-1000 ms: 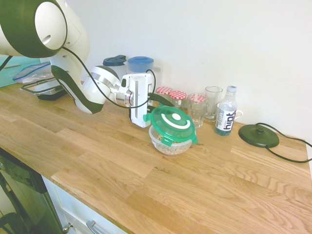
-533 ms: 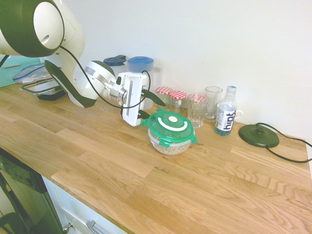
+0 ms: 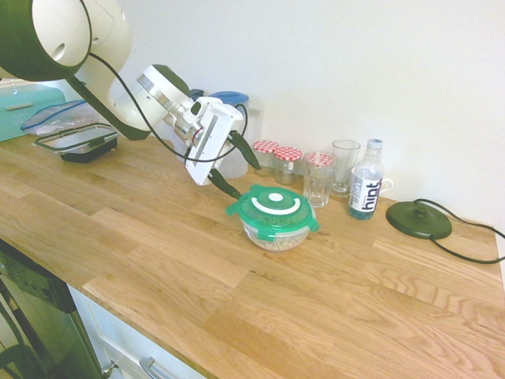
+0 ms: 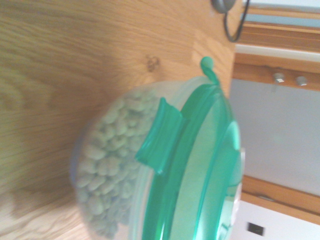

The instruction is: Cover the lid of food container

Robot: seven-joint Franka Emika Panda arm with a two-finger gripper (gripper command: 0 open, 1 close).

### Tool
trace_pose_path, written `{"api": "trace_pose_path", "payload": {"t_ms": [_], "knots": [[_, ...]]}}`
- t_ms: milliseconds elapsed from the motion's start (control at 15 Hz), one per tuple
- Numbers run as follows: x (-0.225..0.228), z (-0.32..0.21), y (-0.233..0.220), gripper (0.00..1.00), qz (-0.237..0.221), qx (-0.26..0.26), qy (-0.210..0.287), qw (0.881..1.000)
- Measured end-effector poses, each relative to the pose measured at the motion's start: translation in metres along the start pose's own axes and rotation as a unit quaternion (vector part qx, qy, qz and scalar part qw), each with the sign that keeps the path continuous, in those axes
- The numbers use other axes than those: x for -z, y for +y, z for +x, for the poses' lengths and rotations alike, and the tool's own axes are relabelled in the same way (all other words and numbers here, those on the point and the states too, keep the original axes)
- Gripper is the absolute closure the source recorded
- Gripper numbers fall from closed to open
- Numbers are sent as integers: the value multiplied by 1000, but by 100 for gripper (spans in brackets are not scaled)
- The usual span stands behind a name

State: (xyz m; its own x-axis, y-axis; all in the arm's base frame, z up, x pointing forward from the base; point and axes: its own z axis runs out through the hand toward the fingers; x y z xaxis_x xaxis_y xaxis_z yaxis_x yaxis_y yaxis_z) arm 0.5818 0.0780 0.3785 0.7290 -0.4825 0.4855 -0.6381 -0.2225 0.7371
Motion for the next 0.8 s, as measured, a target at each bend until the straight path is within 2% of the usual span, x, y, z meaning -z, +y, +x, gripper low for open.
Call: {"api": "trace_pose_path", "payload": {"t_ms": [200,333,533,800], "knots": [[31,19,37,0,71,2,-66,995],[41,26,63,0,125,4,-111,986],[25,13,83,0,210,1,-174,962],[-7,-1,105,0,320,-9,-226,920]]}}
